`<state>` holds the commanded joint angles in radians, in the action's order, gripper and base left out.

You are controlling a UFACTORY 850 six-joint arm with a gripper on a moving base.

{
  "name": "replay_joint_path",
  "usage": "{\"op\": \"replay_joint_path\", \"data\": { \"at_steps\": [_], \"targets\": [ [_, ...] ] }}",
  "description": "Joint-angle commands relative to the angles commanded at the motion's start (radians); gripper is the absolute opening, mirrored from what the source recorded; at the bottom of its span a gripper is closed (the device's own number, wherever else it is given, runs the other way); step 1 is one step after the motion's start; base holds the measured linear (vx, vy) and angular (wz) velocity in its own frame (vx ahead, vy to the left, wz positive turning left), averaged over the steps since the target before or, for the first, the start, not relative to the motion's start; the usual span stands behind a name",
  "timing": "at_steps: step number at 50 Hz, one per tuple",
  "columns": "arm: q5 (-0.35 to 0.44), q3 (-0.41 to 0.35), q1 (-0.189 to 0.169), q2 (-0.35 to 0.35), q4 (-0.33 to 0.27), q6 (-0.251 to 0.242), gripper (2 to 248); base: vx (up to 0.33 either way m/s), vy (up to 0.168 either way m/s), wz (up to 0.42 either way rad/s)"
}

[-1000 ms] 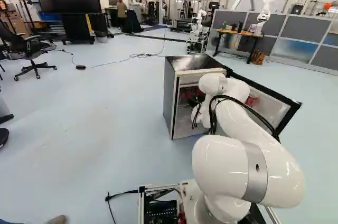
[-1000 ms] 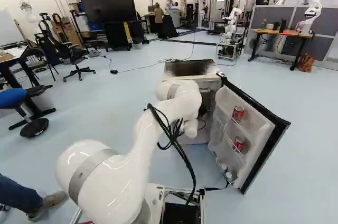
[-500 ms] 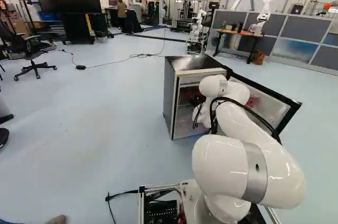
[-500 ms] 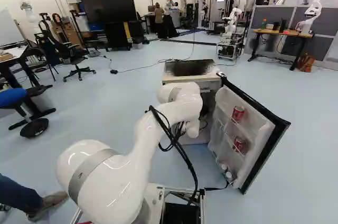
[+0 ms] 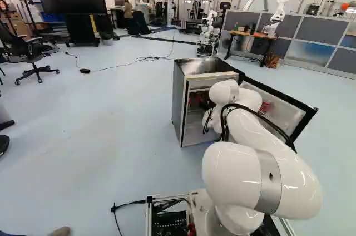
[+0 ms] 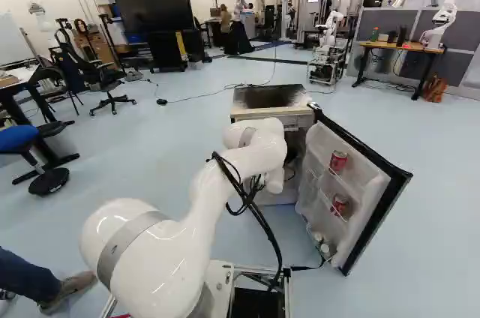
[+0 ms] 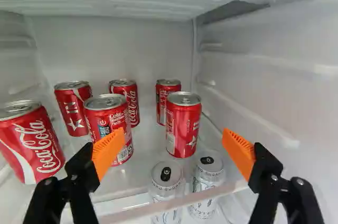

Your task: Grab a drink from the fridge

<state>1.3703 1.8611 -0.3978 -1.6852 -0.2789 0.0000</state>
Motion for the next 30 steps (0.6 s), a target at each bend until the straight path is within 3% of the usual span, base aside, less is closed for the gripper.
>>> {"op": "replay_joint_path", "data": {
  "at_steps": [30],
  "targets": [
    [-0.050,0.072,0.004,-0.040,0.000,0.000,247,0.000,0.000,0.000]
  ]
}}
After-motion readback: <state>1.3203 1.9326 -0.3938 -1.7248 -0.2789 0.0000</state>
